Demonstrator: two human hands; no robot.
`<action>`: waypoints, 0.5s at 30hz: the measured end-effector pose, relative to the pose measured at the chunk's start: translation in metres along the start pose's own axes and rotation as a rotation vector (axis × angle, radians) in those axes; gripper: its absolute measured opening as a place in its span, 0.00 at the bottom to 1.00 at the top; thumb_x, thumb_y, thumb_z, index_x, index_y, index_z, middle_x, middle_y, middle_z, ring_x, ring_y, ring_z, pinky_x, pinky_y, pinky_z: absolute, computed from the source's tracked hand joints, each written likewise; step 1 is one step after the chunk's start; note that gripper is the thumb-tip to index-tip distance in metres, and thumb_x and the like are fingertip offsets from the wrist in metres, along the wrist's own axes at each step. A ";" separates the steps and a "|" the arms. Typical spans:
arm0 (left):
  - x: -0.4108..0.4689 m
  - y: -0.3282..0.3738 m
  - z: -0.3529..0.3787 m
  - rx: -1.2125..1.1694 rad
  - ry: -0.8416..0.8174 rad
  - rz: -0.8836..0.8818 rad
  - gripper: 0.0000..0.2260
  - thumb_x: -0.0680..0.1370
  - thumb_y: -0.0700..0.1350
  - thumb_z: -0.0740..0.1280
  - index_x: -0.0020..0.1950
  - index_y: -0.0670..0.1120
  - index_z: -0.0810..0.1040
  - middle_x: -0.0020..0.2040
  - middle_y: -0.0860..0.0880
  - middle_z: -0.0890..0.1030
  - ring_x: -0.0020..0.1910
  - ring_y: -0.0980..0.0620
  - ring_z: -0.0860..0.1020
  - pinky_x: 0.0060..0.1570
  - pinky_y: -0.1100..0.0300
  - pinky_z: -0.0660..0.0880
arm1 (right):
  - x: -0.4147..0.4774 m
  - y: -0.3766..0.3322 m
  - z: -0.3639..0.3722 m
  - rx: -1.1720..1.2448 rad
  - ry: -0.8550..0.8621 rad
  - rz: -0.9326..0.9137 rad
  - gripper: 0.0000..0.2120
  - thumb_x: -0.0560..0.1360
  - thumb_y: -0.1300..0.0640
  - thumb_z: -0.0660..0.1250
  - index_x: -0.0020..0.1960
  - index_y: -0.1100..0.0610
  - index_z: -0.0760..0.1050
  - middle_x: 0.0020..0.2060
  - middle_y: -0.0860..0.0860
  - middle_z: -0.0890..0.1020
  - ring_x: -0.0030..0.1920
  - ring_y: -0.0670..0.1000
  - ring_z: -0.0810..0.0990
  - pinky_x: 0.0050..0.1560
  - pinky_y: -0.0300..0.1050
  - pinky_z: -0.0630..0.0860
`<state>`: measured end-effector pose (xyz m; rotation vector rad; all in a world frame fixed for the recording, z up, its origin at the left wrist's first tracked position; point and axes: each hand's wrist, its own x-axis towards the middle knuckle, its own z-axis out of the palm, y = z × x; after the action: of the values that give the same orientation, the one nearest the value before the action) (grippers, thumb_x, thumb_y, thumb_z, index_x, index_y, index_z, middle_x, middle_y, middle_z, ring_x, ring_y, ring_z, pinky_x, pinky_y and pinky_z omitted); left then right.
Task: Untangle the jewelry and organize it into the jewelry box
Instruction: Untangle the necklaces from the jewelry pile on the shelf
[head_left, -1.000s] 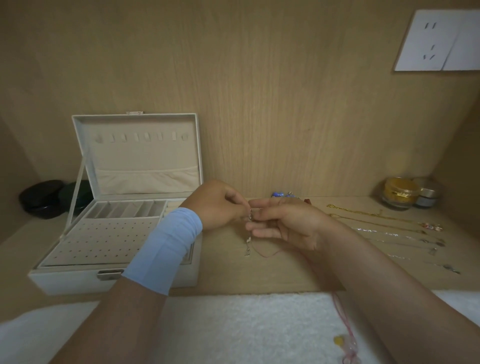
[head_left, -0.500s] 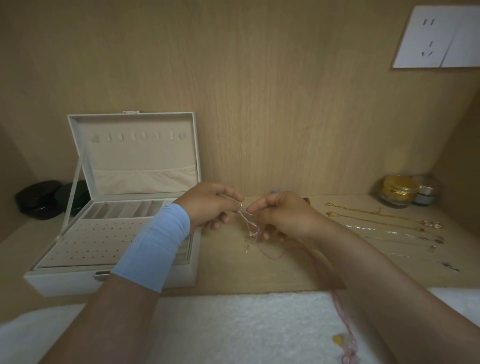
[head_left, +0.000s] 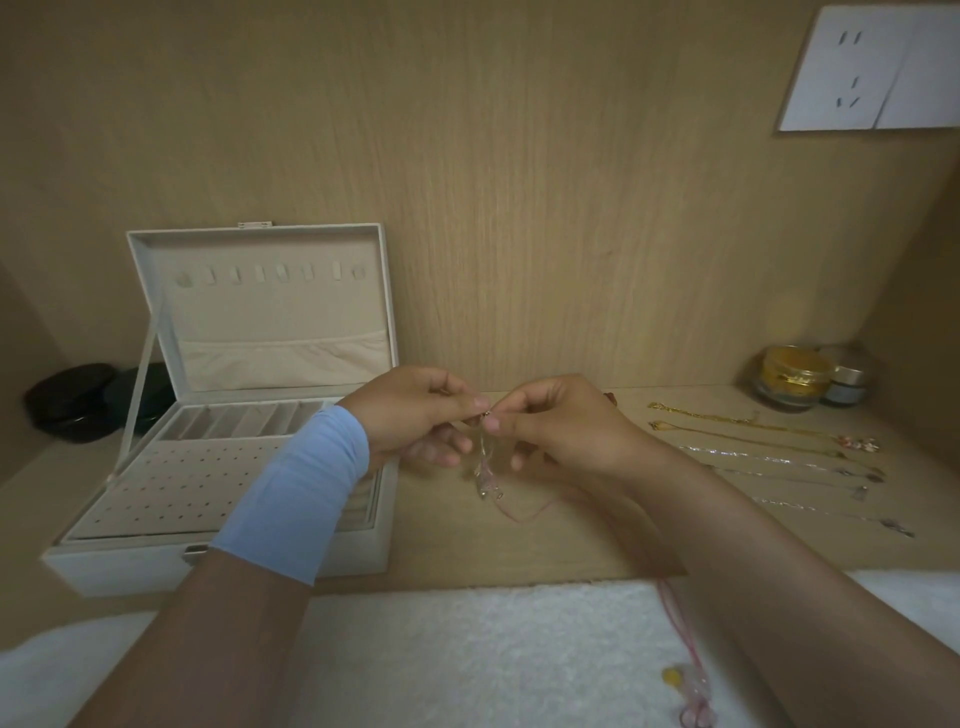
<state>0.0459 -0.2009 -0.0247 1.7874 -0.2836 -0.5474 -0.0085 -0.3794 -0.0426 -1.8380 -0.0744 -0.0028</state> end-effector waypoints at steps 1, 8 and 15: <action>0.000 0.000 0.001 -0.009 0.010 0.006 0.07 0.75 0.44 0.72 0.49 0.42 0.79 0.41 0.48 0.83 0.34 0.53 0.80 0.30 0.61 0.79 | 0.000 -0.001 0.000 -0.008 0.004 0.000 0.07 0.74 0.62 0.73 0.49 0.66 0.83 0.35 0.56 0.83 0.28 0.50 0.77 0.24 0.30 0.66; 0.001 -0.001 -0.004 0.003 0.038 0.037 0.06 0.76 0.43 0.72 0.51 0.43 0.82 0.37 0.50 0.82 0.29 0.56 0.76 0.26 0.65 0.74 | 0.005 0.003 -0.004 0.008 0.041 0.023 0.04 0.76 0.58 0.72 0.45 0.59 0.84 0.36 0.51 0.85 0.28 0.48 0.80 0.27 0.40 0.61; 0.002 0.001 -0.004 0.148 0.080 0.100 0.04 0.77 0.43 0.70 0.48 0.43 0.82 0.38 0.52 0.82 0.28 0.56 0.75 0.23 0.65 0.71 | 0.003 0.001 -0.019 -0.343 -0.122 0.161 0.09 0.76 0.59 0.66 0.39 0.60 0.81 0.39 0.57 0.86 0.33 0.52 0.80 0.32 0.40 0.75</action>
<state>0.0494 -0.1981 -0.0234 1.9216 -0.3640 -0.3918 -0.0047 -0.3973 -0.0384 -2.1812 -0.0107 0.2215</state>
